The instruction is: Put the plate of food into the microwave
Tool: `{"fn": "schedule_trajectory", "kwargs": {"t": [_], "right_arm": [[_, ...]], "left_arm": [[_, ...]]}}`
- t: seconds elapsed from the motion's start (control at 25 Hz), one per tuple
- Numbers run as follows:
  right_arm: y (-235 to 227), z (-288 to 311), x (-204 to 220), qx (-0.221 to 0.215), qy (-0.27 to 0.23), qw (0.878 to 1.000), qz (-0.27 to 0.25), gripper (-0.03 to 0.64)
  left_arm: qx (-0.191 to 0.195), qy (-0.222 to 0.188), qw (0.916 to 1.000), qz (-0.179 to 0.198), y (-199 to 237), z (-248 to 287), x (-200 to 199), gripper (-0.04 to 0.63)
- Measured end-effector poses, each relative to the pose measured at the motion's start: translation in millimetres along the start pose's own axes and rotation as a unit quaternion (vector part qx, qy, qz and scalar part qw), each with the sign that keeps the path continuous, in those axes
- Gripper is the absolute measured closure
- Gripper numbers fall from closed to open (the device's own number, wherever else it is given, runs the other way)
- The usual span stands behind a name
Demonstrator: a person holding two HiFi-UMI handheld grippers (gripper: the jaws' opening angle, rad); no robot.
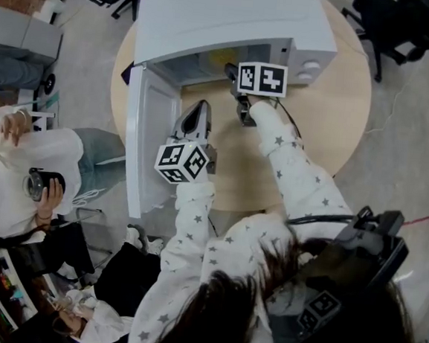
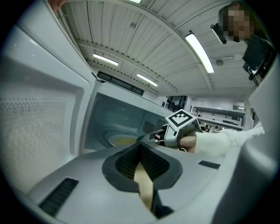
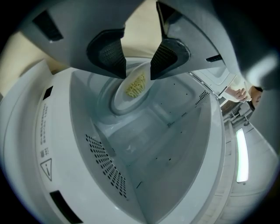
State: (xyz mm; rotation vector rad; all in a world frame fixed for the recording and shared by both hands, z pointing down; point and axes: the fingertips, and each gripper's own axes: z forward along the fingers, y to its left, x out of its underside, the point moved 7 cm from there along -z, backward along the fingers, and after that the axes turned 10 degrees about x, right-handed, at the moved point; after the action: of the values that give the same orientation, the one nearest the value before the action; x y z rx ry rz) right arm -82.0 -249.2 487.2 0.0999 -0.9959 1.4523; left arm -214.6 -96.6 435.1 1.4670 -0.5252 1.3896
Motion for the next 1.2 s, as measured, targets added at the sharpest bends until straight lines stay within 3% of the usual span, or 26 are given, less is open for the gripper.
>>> {"fn": "schedule_trajectory", "kwargs": {"t": [0.56,0.8,0.92,1.04,1.2], "right_arm": [[9.4,-5.0,-8.9,0.011,0.065,0.996,-0.062,0.453],[4.7,-2.8,-12.4,0.011,0.085,0.996,0.01,0.454],[3.5,-8.0,-10.6,0.005,0.082,0.996,0.021,0.454],[4.5,-17.2,-8.0,-0.022,0.071,0.997,0.029,0.454],[6.4,-45.2,-1.6,-0.109,0.044,0.992,0.053,0.454]], "left_arm": [[0.005,0.009,0.9999,-0.003,-8.7,2.9,2.7,0.594],[0.009,0.014,0.9998,-0.006,-16.3,2.6,9.4,0.594],[0.01,0.013,0.9998,-0.005,-21.2,2.1,10.8,0.594],[0.007,0.009,0.9999,-0.004,-23.9,0.4,9.6,0.594],[0.0,-0.009,0.9999,-0.01,-27.6,-6.7,9.1,0.594]]}}
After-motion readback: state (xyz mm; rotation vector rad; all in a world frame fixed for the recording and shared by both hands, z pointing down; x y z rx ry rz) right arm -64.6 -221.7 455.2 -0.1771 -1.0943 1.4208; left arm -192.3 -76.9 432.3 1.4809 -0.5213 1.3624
